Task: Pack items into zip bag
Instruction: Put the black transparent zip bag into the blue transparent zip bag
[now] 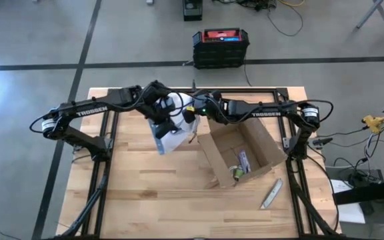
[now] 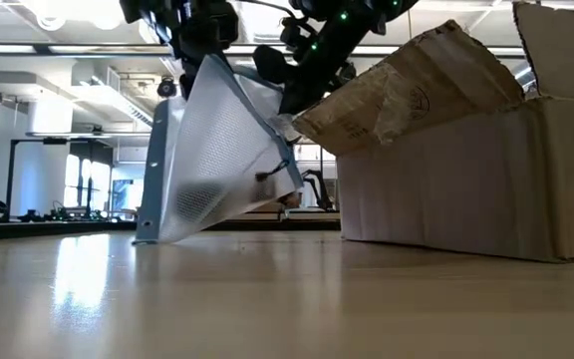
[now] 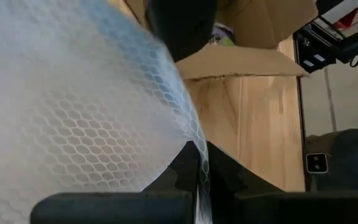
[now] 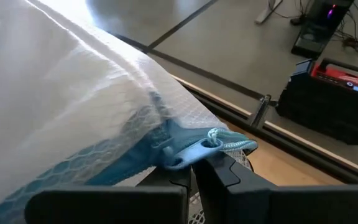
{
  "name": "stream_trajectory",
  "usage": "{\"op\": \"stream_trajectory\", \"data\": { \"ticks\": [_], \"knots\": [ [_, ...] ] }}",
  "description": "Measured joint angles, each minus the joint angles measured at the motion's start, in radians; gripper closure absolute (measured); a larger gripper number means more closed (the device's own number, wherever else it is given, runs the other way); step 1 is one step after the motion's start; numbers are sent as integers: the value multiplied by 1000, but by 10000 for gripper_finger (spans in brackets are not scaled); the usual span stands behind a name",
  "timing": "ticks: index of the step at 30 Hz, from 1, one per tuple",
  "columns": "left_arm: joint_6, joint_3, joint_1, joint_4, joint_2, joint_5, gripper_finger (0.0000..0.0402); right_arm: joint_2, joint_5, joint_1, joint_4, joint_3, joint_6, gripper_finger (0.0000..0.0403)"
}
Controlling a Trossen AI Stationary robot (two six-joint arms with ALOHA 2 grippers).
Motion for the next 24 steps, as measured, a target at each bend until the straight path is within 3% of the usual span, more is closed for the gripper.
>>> {"op": "stream_trajectory", "data": {
  "ticks": [11, 19, 24],
  "knots": [
    [98, -13, 0, -8, -68, 89, 402, -102, 1, -2, -33, 0, -19, 403],
    [103, -103, -7, 143, -60, 4, 401, -110, -203, -19, -26, 0, 80, 403],
    [104, -115, -9, 156, -64, 3, 401, -82, -468, -20, -4, 0, 105, 403]
  ]
}}
